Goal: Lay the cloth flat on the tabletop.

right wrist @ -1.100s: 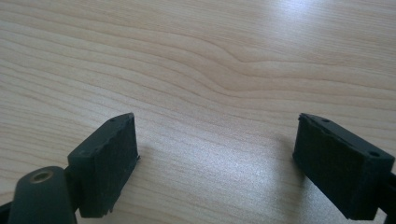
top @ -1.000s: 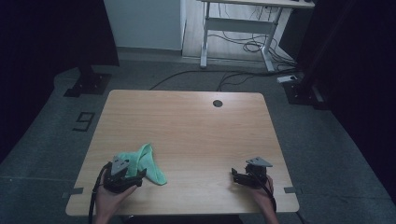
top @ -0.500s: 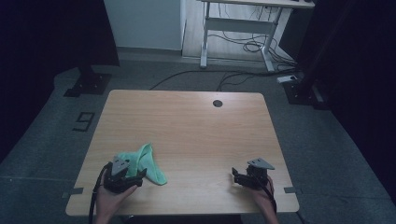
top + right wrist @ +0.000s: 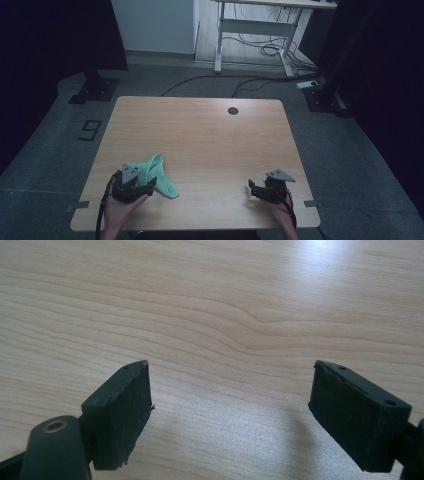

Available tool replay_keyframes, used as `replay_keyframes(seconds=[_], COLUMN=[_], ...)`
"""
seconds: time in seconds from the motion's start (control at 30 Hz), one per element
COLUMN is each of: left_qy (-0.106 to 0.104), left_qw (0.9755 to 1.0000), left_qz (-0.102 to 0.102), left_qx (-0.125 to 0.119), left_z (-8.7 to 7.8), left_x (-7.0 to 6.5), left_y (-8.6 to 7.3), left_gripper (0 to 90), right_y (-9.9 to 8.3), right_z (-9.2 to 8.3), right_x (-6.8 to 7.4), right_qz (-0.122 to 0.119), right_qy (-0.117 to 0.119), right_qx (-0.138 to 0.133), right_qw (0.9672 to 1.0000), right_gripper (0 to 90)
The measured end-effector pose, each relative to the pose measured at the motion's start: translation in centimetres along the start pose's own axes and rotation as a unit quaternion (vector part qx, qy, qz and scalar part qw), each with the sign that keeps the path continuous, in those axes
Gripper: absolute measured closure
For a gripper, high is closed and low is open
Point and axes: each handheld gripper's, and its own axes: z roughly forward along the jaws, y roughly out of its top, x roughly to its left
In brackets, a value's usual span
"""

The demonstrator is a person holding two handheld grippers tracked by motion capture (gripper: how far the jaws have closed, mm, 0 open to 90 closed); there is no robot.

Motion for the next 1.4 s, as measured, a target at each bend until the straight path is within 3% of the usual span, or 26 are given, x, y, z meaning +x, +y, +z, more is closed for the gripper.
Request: replay_keyframes(seconds=[0.27,0.57,0.7,1.13,1.23,1.4], left_qy=[0.003,0.007,0.021,0.021,0.023,0.036], left_qw=[1.0,0.9997,0.999,0.9978,0.9975,0.9967], left_qz=[-0.003,-0.006,0.006,0.005,0.003,0.0], left_qx=[-0.001,0.023,0.038,0.064,0.068,0.073], left_z=[0.4,2.8,3.9,5.5,5.8,6.1], left_x=[0.2,0.0,-0.1,0.5,0.6,0.7], left_y=[0.8,1.2,1.0,0.0,-0.2,-0.8], left_gripper=[22.3,20.5,19.8,20.9,22.3,34.7], right_y=[0.0,0.0,-0.1,-0.2,-0.2,-0.3], right_z=[-0.1,0.0,0.0,0.3,0.3,0.3], right_x=[0.2,0.5,0.6,1.0,1.1,1.2], right_qz=[0.0,-0.004,-0.007,-0.014,-0.017,-0.021], right_qy=[0.0,0.0,0.0,-0.005,-0.006,-0.008], right_qx=[-0.001,0.003,0.004,0.012,0.012,0.014], right_qw=[1.0,1.0,1.0,0.9998,0.9998,0.9996], right_gripper=[17.5,17.8,17.9,18.0,18.2,18.5])
